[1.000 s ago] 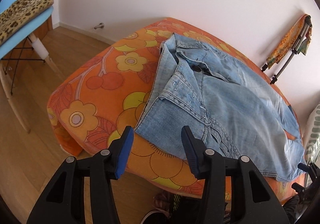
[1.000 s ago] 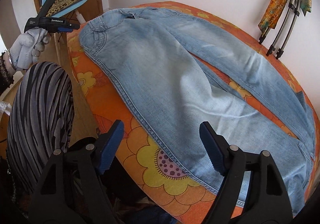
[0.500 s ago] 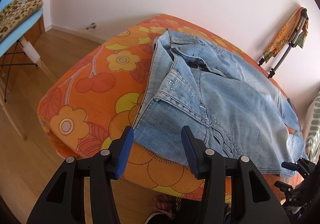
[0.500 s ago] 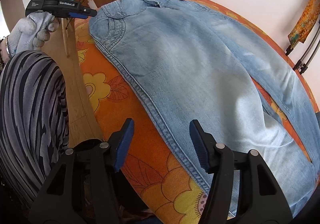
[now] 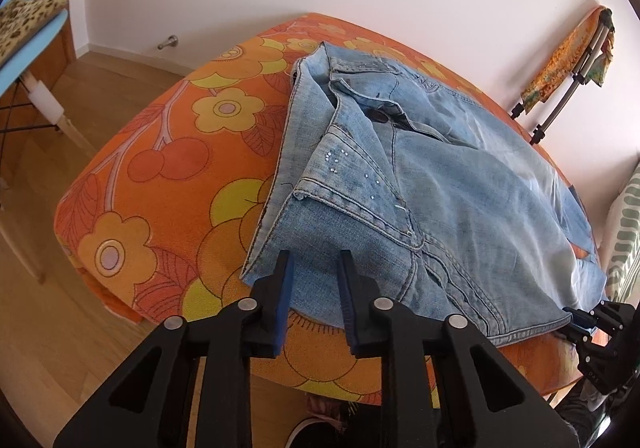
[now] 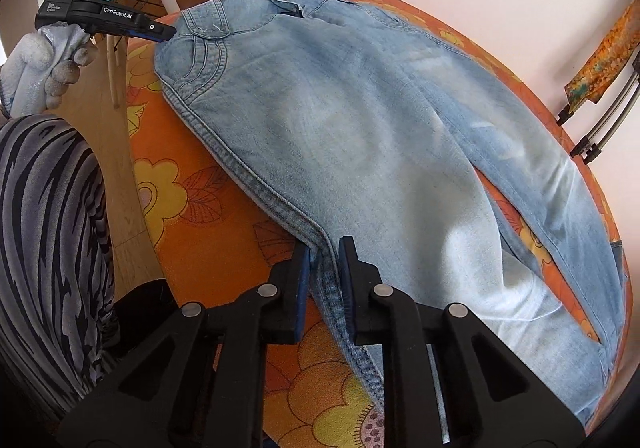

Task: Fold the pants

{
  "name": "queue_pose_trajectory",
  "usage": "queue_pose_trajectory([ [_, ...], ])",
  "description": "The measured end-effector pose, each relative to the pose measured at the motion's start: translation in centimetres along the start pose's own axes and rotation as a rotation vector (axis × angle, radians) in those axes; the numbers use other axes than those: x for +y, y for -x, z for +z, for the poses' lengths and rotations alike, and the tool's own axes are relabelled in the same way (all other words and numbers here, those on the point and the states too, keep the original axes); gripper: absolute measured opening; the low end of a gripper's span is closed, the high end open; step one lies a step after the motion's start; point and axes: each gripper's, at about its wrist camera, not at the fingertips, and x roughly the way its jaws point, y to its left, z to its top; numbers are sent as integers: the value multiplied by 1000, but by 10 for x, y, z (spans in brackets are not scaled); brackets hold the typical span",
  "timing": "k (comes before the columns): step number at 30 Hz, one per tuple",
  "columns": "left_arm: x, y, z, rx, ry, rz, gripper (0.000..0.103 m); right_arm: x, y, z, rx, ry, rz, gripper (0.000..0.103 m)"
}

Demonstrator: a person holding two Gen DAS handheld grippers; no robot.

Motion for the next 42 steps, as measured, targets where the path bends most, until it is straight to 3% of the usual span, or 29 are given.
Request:
queue_pose_trajectory([
  [2,-6,3,3,-14,-23,4,8,-5,4,3,-12,-16,-15,13],
  [9,-21,17,9,-40,-105,-3,8,-25,10,17,-29,-75,-54,12],
  [13,-19,17,-2,3,-120,3,11,-39,12,29,-49,-99,-72,12],
  [14,-18,17,-5,13,-117,6,19,-43,12,31,-51,-108,-73,12],
  [15,-17,16,-8,19,-110,13,35,-46,11,34,-53,-115,-77,12],
  [17,-14,17,-13,14,-88,16,49,-52,9,38,-51,-122,-92,12],
  [27,-12,-5,-15,17,-27,-25,52,-74,-1,48,-32,-158,-117,12],
  [29,-16,-7,-16,3,-33,-24,46,-73,-2,47,-27,-152,-118,12],
  [30,-17,-8,-16,-2,-35,-28,24,-74,-4,47,-25,-149,-118,12],
  [31,-17,-10,-15,3,-30,-22,15,-74,-4,46,-24,-148,-120,12],
  [42,-19,25,8,-110,-19,-12,9,-65,15,46,-57,-139,-67,12],
])
